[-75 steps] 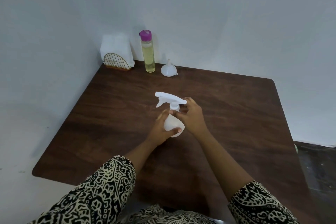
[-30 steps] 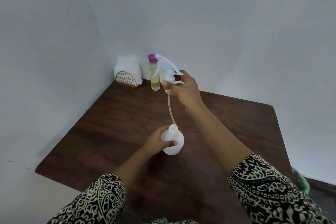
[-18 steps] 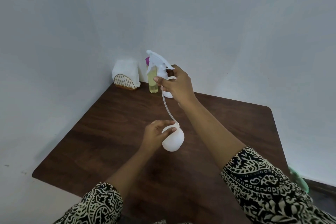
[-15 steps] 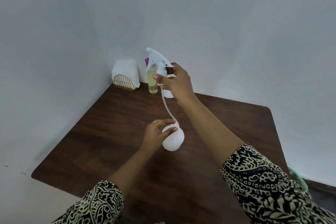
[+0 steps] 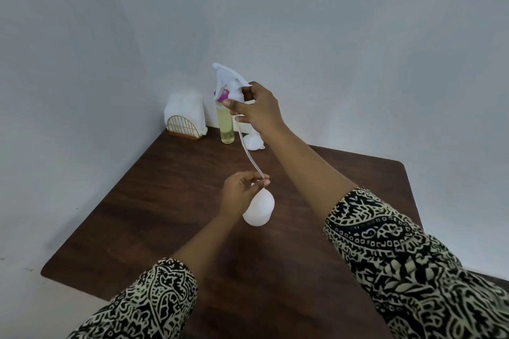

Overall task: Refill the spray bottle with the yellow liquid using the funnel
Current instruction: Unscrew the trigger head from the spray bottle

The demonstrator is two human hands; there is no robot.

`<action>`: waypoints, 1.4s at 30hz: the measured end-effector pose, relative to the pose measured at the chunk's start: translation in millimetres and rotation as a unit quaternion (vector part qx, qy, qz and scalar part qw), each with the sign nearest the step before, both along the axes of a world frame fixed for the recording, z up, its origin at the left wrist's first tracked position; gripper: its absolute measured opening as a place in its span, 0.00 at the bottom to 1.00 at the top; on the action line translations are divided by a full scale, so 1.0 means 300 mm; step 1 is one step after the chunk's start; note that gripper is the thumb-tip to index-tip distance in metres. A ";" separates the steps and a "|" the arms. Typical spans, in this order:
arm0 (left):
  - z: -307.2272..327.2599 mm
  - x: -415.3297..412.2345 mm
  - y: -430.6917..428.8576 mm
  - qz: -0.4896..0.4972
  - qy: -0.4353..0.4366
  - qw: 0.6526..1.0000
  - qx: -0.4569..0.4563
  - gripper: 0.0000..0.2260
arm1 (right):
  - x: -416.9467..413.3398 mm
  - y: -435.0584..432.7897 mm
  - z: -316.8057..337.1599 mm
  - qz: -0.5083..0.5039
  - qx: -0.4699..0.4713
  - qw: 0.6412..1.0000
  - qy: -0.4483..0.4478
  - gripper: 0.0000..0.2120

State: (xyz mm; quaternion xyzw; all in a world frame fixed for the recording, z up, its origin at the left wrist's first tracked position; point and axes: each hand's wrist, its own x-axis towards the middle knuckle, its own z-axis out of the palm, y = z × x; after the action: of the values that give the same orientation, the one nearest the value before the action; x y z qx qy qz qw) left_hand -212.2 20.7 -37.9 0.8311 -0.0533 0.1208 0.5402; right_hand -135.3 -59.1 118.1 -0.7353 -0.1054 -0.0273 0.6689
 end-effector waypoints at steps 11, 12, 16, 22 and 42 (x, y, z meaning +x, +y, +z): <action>0.099 0.085 0.040 -0.070 0.049 0.996 -0.001 0.07 | 0.073 0.015 0.096 0.035 -0.046 0.998 0.026 0.18; 0.108 0.094 0.046 -0.076 0.051 0.996 0.007 0.07 | 0.075 0.016 0.105 0.037 -0.047 0.998 0.029 0.18; 0.139 0.124 0.060 -0.098 0.054 0.993 0.024 0.05 | 0.081 0.025 0.138 0.043 -0.040 0.998 0.035 0.17; 0.186 0.157 0.056 -0.120 0.043 0.991 0.051 0.02 | 0.083 0.039 0.166 0.048 -0.054 0.997 0.025 0.16; 0.319 -0.025 -0.001 -0.324 0.143 0.925 0.141 0.06 | -0.062 -0.543 -0.005 -0.025 0.126 0.975 0.183 0.10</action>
State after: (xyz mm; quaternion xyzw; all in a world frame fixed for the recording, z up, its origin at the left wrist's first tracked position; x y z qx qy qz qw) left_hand -219.8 20.5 57.7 0.8447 -0.2584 -0.1893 0.4289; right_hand -154.0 -221.9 116.6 -0.6399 0.0412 0.0779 0.7634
